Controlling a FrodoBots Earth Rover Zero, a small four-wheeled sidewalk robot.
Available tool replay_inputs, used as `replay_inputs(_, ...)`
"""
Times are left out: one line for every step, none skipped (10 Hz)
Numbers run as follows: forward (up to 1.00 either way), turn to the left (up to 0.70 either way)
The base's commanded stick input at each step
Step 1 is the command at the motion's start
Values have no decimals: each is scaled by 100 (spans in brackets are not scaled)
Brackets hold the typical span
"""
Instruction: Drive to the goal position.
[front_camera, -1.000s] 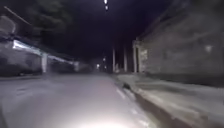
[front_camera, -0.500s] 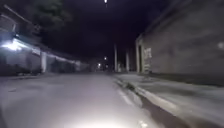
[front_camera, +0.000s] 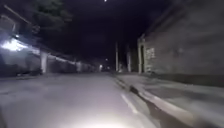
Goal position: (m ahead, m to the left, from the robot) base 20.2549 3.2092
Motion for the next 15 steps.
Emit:
replay_inputs(70, 0)
replay_inputs(70, 0)
replay_inputs(70, 0)
replay_inputs(70, 0)
replay_inputs(70, -19)
replay_inputs(70, -35)
replay_inputs(70, -35)
replay_inputs(70, -21)
replay_inputs(70, -3)
replay_inputs(70, 0)
replay_inputs(70, 0)
replay_inputs(70, 0)
replay_inputs(70, 0)
replay_inputs(70, 0)
replay_inputs(70, 0)
